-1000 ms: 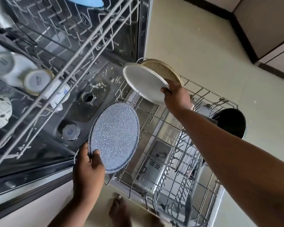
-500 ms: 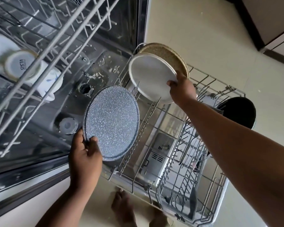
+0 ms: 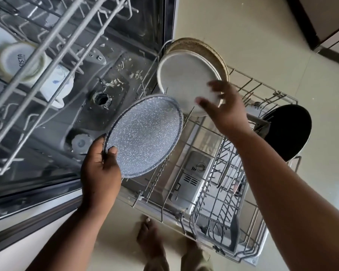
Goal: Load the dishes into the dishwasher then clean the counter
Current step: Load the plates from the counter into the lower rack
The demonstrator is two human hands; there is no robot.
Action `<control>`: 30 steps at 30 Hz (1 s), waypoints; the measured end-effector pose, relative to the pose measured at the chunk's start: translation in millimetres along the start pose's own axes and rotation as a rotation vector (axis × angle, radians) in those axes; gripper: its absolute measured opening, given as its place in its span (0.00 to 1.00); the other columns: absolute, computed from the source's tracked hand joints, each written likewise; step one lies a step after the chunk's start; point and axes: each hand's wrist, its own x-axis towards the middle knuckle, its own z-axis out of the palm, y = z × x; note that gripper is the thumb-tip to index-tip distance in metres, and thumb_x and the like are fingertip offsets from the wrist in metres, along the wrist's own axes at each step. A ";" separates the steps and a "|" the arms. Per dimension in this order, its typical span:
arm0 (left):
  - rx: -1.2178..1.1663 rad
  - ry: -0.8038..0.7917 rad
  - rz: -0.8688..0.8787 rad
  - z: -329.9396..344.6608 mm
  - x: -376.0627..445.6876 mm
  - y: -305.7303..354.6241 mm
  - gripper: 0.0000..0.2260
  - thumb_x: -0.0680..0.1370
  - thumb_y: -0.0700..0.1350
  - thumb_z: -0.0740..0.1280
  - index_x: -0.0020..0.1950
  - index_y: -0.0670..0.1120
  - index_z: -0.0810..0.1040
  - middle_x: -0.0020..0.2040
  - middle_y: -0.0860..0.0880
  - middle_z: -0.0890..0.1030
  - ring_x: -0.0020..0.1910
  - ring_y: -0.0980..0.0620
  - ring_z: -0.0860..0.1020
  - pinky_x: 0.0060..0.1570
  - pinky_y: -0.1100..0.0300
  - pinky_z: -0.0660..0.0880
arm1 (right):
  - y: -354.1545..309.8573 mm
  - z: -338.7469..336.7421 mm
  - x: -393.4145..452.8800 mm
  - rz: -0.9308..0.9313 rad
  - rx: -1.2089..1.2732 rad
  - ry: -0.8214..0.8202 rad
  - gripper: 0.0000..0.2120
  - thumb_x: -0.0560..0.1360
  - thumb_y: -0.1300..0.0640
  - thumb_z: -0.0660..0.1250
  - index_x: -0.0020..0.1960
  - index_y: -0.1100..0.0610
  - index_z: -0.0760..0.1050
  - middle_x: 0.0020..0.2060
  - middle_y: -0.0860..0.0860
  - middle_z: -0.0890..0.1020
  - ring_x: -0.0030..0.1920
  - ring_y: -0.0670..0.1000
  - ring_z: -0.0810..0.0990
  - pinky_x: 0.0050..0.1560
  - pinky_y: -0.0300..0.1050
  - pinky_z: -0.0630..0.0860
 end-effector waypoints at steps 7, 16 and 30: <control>-0.070 -0.162 0.171 5.1 18.5 23.4 0.15 0.77 0.45 0.62 0.60 0.41 0.78 0.50 0.49 0.83 0.49 0.55 0.79 0.51 0.65 0.72 | -11.8 5.8 -20.6 0.082 -0.026 -0.321 0.18 0.69 0.51 0.77 0.56 0.50 0.78 0.51 0.48 0.83 0.52 0.52 0.81 0.54 0.44 0.76; 0.086 -0.249 0.032 33.9 28.6 20.7 0.35 0.78 0.49 0.68 0.79 0.51 0.53 0.78 0.48 0.60 0.75 0.52 0.62 0.72 0.52 0.62 | -2.1 -7.3 -2.2 0.063 -0.061 0.083 0.05 0.75 0.54 0.69 0.50 0.53 0.78 0.41 0.48 0.82 0.42 0.51 0.78 0.40 0.45 0.73; 0.425 -0.397 0.118 47.5 -12.5 -3.3 0.34 0.79 0.53 0.64 0.80 0.47 0.50 0.80 0.47 0.52 0.78 0.49 0.52 0.74 0.58 0.48 | 21.4 24.9 11.0 -0.039 -0.192 0.013 0.08 0.79 0.55 0.66 0.57 0.53 0.78 0.41 0.48 0.80 0.40 0.51 0.75 0.39 0.40 0.66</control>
